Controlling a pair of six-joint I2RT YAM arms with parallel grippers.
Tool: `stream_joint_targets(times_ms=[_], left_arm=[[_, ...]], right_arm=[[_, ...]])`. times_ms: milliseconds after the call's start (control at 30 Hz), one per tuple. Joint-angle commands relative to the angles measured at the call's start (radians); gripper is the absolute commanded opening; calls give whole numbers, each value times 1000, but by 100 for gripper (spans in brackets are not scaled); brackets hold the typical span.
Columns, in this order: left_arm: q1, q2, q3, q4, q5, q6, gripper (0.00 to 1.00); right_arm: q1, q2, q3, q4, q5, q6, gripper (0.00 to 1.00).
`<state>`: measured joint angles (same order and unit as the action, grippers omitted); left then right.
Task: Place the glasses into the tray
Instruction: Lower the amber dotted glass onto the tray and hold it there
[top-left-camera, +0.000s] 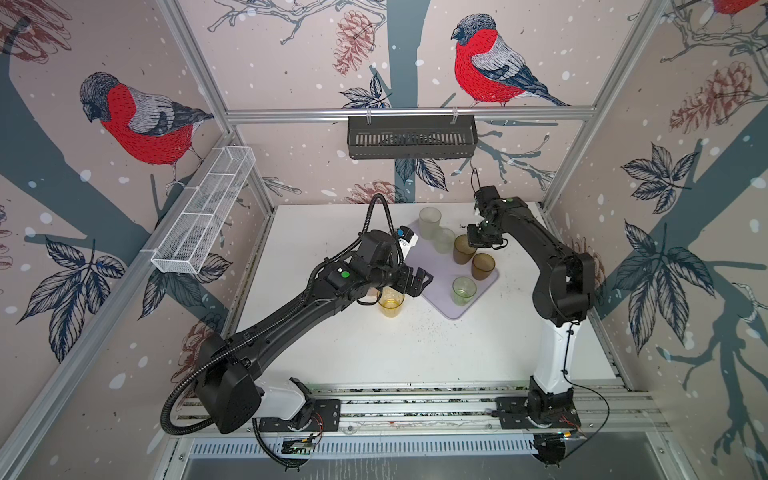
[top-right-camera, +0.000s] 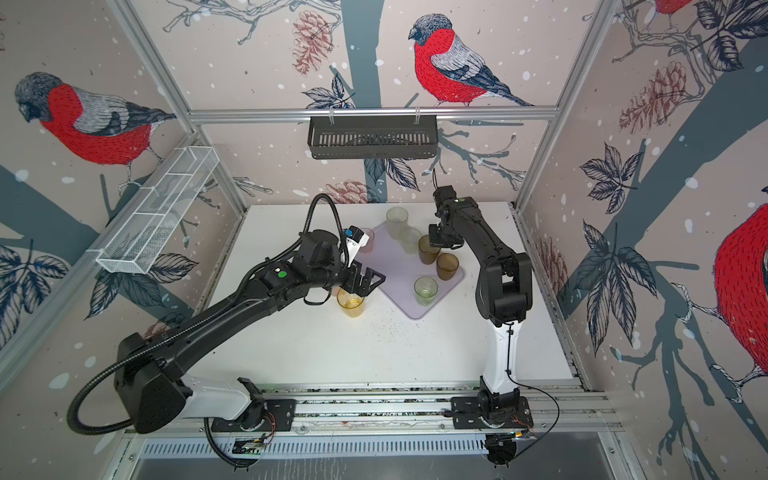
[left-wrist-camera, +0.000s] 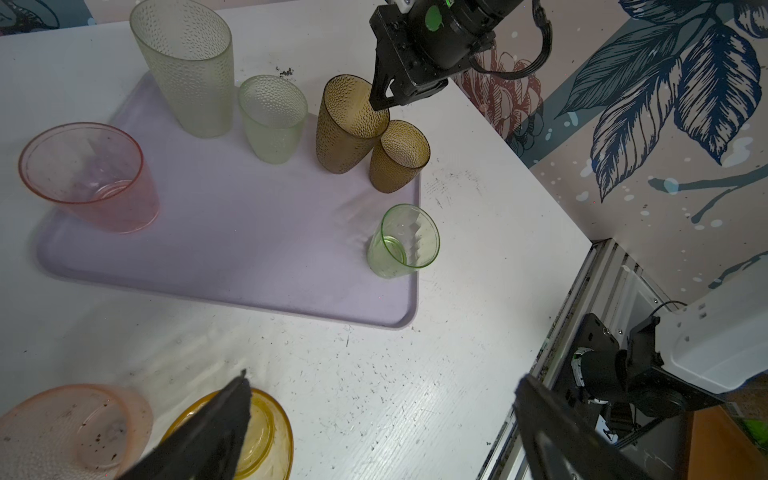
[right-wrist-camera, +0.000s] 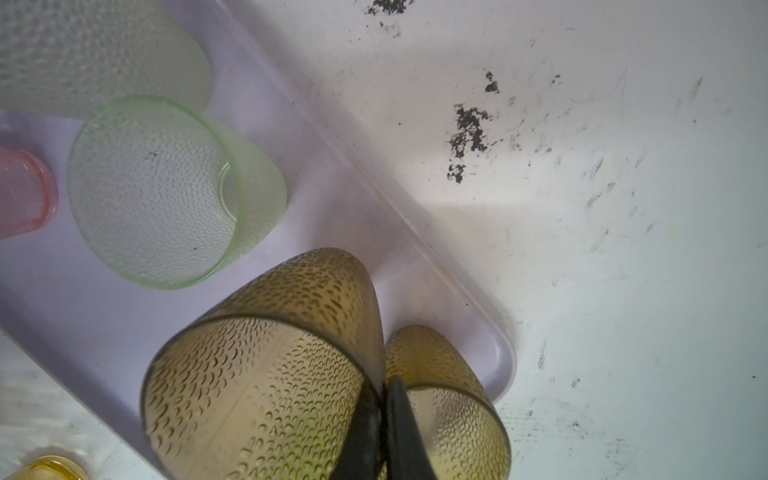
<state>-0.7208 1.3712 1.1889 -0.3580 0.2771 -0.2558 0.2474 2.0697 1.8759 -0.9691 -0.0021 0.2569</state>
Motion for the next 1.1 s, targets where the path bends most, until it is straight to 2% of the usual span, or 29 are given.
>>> stream_joint_targets(times_ms=[0, 1067], left_arm=[[-2, 2, 12, -2, -12, 9, 99], [-2, 11, 12, -2, -16, 12, 99]], right_arm=[[0, 12, 17, 2, -3, -15, 3], [-11, 58, 14, 23, 1, -21, 3]])
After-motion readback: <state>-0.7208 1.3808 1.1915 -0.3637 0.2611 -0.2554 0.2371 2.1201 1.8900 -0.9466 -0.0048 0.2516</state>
